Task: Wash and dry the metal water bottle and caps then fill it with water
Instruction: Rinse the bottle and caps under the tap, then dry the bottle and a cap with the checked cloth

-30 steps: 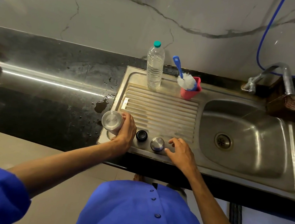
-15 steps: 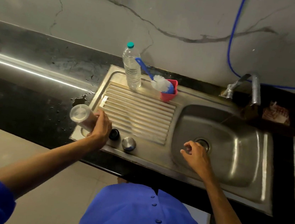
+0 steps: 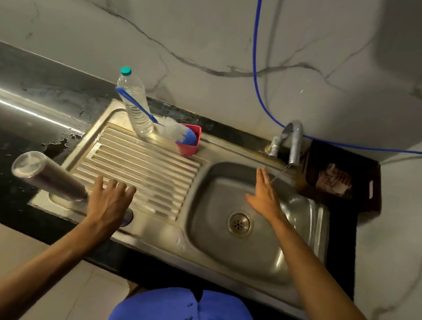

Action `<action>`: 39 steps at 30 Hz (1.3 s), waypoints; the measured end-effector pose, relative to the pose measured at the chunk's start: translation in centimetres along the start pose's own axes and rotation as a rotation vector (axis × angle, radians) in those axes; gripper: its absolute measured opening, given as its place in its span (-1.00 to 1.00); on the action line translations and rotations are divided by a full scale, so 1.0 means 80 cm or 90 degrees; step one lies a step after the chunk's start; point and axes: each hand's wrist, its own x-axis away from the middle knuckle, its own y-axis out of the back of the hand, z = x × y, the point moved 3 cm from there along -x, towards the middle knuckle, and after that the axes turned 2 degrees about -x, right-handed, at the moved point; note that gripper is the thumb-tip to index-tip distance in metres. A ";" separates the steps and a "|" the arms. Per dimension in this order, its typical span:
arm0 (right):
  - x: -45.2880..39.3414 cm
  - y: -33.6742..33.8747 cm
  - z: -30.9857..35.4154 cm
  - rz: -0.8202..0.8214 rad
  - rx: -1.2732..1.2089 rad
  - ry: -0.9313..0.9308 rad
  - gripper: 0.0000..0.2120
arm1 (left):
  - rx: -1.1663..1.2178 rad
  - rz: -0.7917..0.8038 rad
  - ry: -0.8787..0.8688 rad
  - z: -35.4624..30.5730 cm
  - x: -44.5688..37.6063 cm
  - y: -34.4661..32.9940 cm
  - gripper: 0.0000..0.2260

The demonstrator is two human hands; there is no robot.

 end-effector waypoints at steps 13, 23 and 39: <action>-0.131 0.057 0.013 0.044 0.122 -0.009 -0.64 | 0.782 -0.147 0.162 -0.077 -0.009 0.027 -0.85; -0.100 0.089 -0.036 -0.033 -0.566 -0.153 -0.56 | 0.802 -0.049 0.128 -0.074 -0.001 -0.003 -0.86; 0.077 -0.027 0.069 0.115 -0.085 0.126 -0.77 | 0.890 -0.070 0.020 -0.102 -0.086 0.054 -0.84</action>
